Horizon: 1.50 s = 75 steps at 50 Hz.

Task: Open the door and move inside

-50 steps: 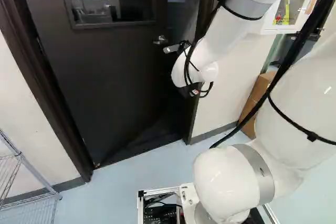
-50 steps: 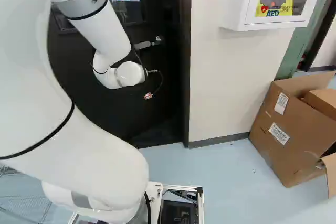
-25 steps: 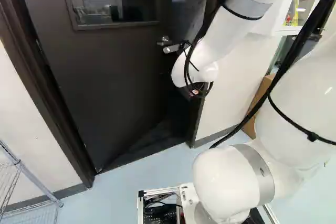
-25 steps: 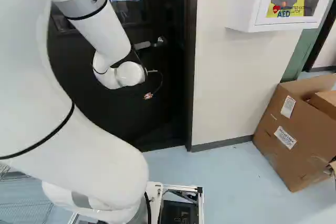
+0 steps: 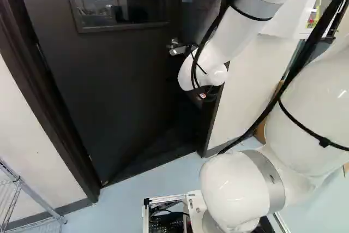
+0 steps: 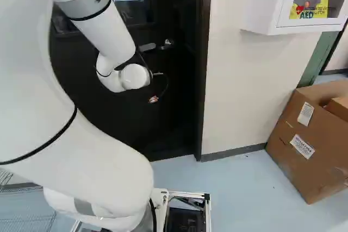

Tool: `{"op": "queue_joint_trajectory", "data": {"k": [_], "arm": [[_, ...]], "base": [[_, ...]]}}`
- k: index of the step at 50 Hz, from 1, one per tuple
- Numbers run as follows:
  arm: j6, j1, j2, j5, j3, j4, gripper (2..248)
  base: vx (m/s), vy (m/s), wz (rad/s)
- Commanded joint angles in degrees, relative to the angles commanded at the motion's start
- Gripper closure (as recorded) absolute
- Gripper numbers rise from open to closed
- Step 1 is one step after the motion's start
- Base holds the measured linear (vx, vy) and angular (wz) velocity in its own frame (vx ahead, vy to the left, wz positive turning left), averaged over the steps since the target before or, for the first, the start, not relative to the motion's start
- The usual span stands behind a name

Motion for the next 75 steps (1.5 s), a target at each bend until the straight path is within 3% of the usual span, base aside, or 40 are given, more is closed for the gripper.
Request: {"op": "queue_joint_trajectory", "data": {"k": [75], "arm": [[0.0, 0.0, 0.0, 0.0, 0.0, 0.0, 3]], "base": [[0.086, 0.071, -0.018]]}}
